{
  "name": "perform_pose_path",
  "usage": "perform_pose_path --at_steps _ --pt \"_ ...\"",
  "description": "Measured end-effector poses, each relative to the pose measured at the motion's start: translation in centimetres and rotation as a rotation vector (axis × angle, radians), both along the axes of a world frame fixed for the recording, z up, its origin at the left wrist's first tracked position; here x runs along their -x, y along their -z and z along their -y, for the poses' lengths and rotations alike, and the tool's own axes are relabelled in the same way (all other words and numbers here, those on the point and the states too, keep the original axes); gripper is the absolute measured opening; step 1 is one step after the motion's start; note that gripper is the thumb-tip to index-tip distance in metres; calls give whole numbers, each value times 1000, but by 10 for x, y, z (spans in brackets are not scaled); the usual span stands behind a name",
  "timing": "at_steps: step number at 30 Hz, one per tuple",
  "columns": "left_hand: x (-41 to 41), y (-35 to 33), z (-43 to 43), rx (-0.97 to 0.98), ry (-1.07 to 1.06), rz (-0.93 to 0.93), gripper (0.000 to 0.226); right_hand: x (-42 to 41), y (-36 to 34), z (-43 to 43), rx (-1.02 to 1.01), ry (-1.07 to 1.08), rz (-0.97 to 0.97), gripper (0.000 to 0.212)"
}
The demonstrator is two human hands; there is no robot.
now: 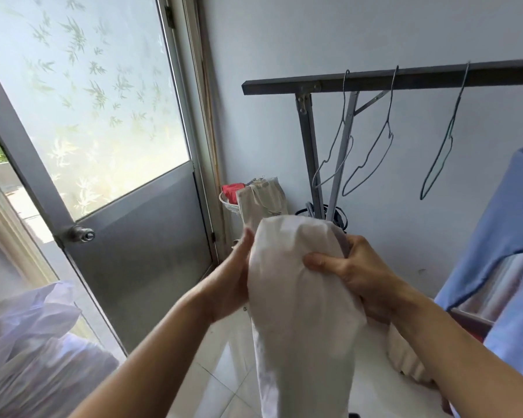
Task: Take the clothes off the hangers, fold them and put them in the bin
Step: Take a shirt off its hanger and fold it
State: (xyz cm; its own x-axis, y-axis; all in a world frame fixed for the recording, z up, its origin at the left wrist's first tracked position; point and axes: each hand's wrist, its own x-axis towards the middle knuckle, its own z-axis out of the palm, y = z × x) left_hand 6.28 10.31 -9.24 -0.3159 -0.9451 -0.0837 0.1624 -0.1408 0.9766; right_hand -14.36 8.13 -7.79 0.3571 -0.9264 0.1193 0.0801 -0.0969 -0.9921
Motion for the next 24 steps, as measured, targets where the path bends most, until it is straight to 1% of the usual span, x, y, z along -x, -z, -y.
perform_pose_path --at_steps 1,3,4,6,8,10,13,16,18,20,22,23,24 --pt "0 7 -1 20 -47 4 96 0 1 1 -2 -1 4 17" --pt "0 13 -3 72 -90 70 99 -2 3 1 1 -10 5 19" --pt "0 15 -4 56 -78 99 100 -2 4 2 3 -19 6 20" --pt "2 21 -7 -36 -31 94 98 -4 6 2 11 -47 7 24" --pt "3 27 -9 -62 -13 40 92 -5 6 2 17 -76 3 28" --pt "4 31 -8 -41 -47 -59 84 -5 5 2 0 -102 2 29" --pt "6 28 -7 12 -117 -171 94 -4 4 2 -49 -135 5 28" --pt "9 25 -8 42 -137 -181 94 -4 6 3 -67 -121 8 30" --pt "11 24 -8 56 -126 -166 86 -3 7 4 -71 -113 7 30" --pt "12 23 -7 115 -148 -208 77 -1 7 5 -74 -106 11 28" --pt "10 22 -4 141 -225 -295 83 -1 7 4 -84 -98 17 27" --pt "9 20 -2 148 -256 -304 89 0 6 5 -88 -90 20 26" --pt "8 18 -2 161 -266 -271 92 0 6 5 -86 -82 19 25"
